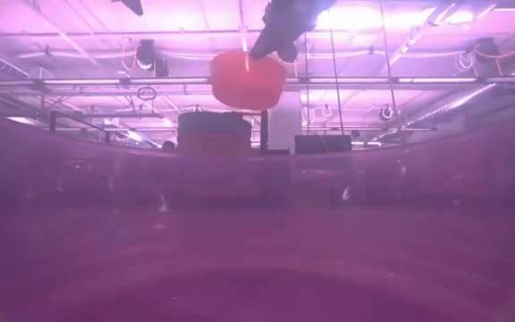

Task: Place and stack bowls onto a shelf
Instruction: Put the orange bowl on the shelf

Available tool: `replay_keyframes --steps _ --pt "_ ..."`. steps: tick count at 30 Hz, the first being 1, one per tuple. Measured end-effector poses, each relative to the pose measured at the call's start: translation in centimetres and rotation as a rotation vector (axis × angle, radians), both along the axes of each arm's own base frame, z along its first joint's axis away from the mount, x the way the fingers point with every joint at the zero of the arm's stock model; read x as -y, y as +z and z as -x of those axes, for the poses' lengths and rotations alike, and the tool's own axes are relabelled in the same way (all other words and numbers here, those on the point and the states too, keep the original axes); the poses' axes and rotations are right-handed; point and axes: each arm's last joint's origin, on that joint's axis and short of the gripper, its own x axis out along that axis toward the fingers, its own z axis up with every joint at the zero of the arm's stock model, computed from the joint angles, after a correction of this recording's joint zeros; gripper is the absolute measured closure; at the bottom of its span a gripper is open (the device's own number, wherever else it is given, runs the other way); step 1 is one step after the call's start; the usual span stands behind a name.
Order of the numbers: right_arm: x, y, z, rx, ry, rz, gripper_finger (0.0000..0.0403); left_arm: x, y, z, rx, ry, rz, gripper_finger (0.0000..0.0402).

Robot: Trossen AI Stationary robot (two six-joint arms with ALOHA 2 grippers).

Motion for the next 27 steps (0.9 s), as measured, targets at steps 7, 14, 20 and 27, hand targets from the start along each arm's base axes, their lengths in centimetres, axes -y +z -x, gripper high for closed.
replay_keyframes --steps 7,14,20,27 --pt "0.0 0.0 0.0 0.005 -0.001 0.001 0.0403 0.2 0.0 -0.1 0.004 -0.044 0.006 0.0367" --pt "0.2 0.1 0.0 0.007 -0.020 0.054 0.0403 0.2 -0.7 -0.5 0.025 -0.046 0.116 0.0366" --pt "0.1 0.6 0.3 0.020 -0.019 0.054 0.0403 0.8 -2.9 -1.8 0.002 -0.185 0.259 0.0366" --pt "0.2 0.8 0.5 0.027 -0.021 0.055 0.0403 1.9 -5.0 -3.1 -0.071 -0.364 0.251 0.0367"
